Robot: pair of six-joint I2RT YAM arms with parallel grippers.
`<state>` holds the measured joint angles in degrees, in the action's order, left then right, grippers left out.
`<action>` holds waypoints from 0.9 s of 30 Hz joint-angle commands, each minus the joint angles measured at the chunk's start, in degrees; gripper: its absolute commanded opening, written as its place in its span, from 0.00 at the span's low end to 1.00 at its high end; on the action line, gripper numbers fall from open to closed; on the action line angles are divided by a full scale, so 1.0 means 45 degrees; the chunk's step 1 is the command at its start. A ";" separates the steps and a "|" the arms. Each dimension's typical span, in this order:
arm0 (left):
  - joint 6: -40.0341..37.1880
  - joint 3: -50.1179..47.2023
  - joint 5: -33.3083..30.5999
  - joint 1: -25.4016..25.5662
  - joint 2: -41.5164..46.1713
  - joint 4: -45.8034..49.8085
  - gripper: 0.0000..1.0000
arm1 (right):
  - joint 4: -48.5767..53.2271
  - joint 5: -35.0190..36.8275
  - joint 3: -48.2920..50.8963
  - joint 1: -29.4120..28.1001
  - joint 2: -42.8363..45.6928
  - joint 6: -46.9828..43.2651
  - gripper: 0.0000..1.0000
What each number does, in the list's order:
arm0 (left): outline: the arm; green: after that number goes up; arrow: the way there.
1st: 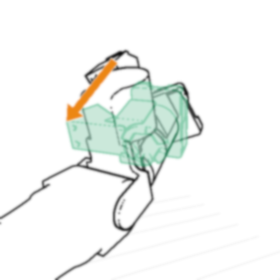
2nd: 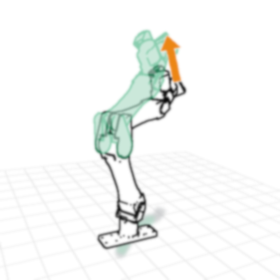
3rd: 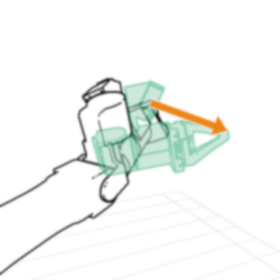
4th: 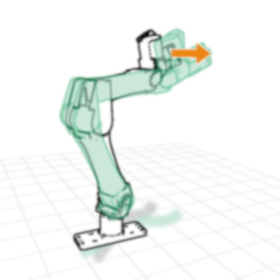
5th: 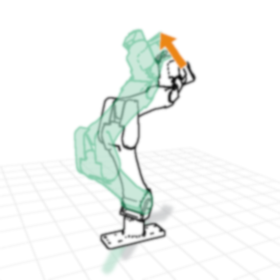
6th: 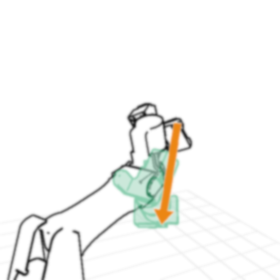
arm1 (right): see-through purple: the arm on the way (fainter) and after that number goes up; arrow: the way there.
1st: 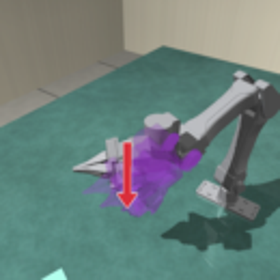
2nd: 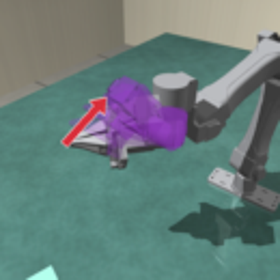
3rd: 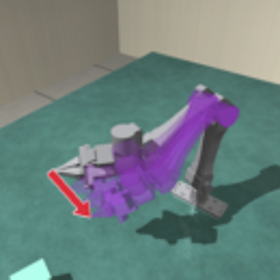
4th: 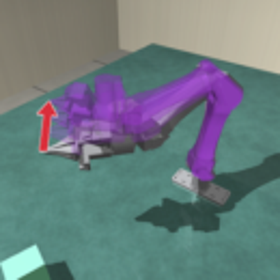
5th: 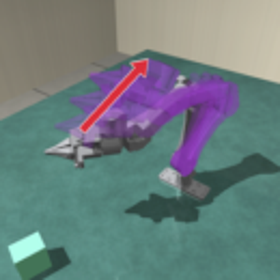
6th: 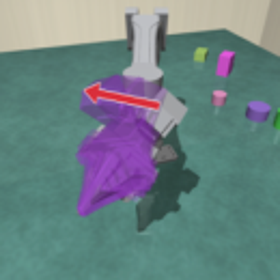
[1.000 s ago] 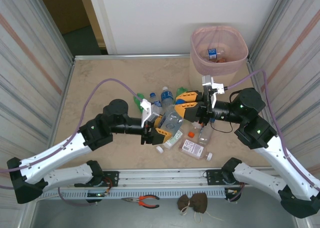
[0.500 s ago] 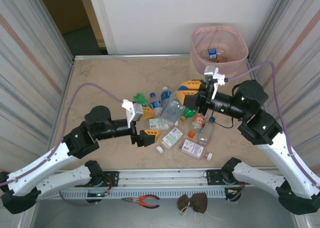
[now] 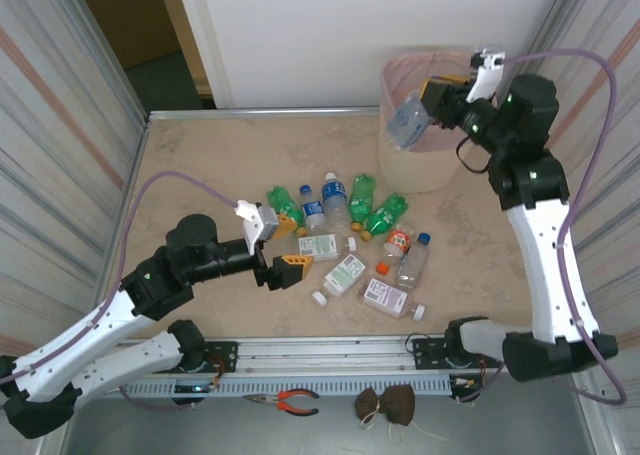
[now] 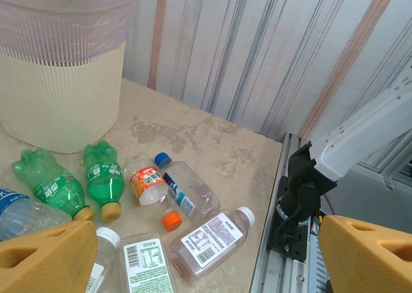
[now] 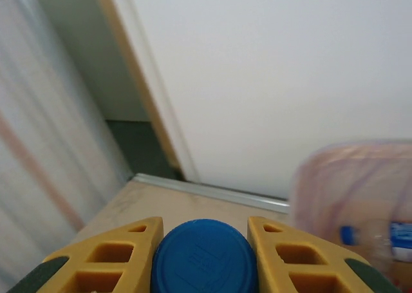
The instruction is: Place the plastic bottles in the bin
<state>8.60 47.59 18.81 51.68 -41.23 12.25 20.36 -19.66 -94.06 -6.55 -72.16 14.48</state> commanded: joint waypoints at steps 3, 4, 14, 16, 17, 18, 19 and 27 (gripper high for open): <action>-0.0144 -0.0161 -0.0081 -0.0135 0.0133 0.0068 0.88 | 0.0450 0.0484 -0.2238 0.1320 -0.1683 -0.0405 0.10; -0.0152 -0.0166 -0.0160 -0.0136 0.0101 0.0053 0.87 | 0.0636 0.0508 -0.2573 0.1479 -0.2063 -0.0438 0.09; -0.0388 -0.0007 -0.0410 -0.0137 -0.0500 0.0461 0.86 | 0.4030 0.1630 -0.6829 0.1892 -0.6099 -0.2315 0.09; -0.0395 -0.0074 -0.0449 -0.0137 -0.0541 0.0480 0.86 | 0.4821 0.1834 -0.7666 0.1877 -0.6854 -0.2750 0.08; -0.0390 -0.0091 -0.0487 -0.0156 -0.0571 0.0501 0.86 | 0.5257 0.1921 -0.8100 0.1901 -0.7236 -0.2966 0.08; -0.0388 -0.0112 -0.0515 -0.0140 -0.0595 0.0519 0.86 | 0.5635 0.1966 -0.8474 0.1876 -0.7602 -0.3176 0.08; -0.0394 -0.0131 -0.0554 -0.0156 -0.0625 0.0539 0.86 | 0.5921 0.2000 -0.8787 0.1885 -0.7894 -0.3347 0.09; -0.0416 -0.0287 -0.0620 -0.0326 -0.0975 0.0554 0.85 | 0.7641 0.2475 -1.0035 0.1895 -0.9756 -0.4180 0.09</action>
<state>7.68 47.09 16.51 50.83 -45.34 14.46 50.24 -10.22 -137.21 1.63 -114.37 -1.32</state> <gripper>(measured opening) 0.855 0.319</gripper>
